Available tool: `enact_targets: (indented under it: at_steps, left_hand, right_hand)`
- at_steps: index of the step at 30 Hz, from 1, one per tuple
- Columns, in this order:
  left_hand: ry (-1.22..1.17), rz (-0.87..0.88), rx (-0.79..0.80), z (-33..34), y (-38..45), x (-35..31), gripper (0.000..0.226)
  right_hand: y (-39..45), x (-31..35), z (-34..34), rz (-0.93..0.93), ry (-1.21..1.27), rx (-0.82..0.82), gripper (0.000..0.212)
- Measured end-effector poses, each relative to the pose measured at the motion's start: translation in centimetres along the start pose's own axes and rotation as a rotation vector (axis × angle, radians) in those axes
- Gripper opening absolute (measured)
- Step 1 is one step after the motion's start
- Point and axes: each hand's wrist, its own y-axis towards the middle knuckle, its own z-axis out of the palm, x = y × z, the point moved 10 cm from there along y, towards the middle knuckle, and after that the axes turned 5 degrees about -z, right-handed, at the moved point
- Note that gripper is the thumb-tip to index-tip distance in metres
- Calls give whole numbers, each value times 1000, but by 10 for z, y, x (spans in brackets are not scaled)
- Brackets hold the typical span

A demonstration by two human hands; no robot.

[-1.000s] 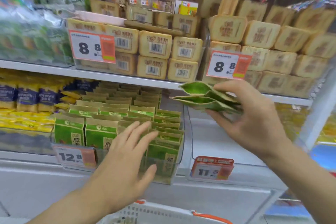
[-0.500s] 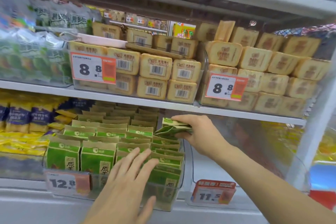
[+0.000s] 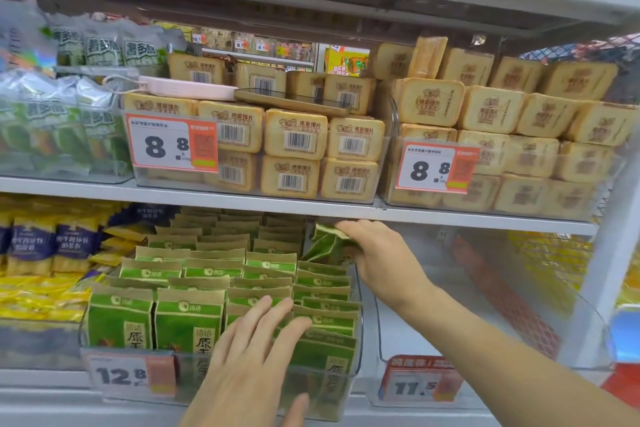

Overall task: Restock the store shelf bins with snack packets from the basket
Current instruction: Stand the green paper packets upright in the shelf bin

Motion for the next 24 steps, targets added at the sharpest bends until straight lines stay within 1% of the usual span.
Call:
enact_targets:
  at_steps: [2, 3, 5, 7, 9, 11, 14, 16, 18, 20, 24]
  left_hand:
    - [0, 10, 14, 1, 1, -1, 80]
    - [5, 15, 17, 2, 1, -1, 82]
    - [12, 23, 24, 4, 2, -1, 83]
    - [6, 22, 28, 6, 2, 0, 83]
    - [3, 19, 20, 6, 2, 0, 82]
    - [2, 19, 9, 6, 2, 0, 81]
    - [-10, 14, 2, 7, 2, 2, 79]
    - [-22, -2, -6, 7, 2, 4, 76]
    - [-32, -11, -18, 7, 1, 6, 74]
    - [-41, -8, -27, 7, 1, 6, 73]
    - [-61, -12, -34, 8, 0, 7, 69]
  right_hand:
    - [-7, 15, -9, -138, -98, -100, 48]
    - [-9, 19, -14, -180, -133, -146, 51]
    - [-10, 23, -18, -199, -173, -174, 53]
    - [-4, 23, -12, -169, -206, -104, 52]
    - [7, 14, 4, -90, -206, 34, 50]
    - [16, -5, 25, 35, -113, 182, 46]
    - [23, -21, 46, 116, 96, 288, 45]
    - [25, -28, 50, 153, 168, 360, 44]
    - [22, -36, 51, 214, 242, 401, 40]
    - [19, -45, 51, 273, 304, 390, 38]
    - [19, -55, 67, 302, 332, 408, 45]
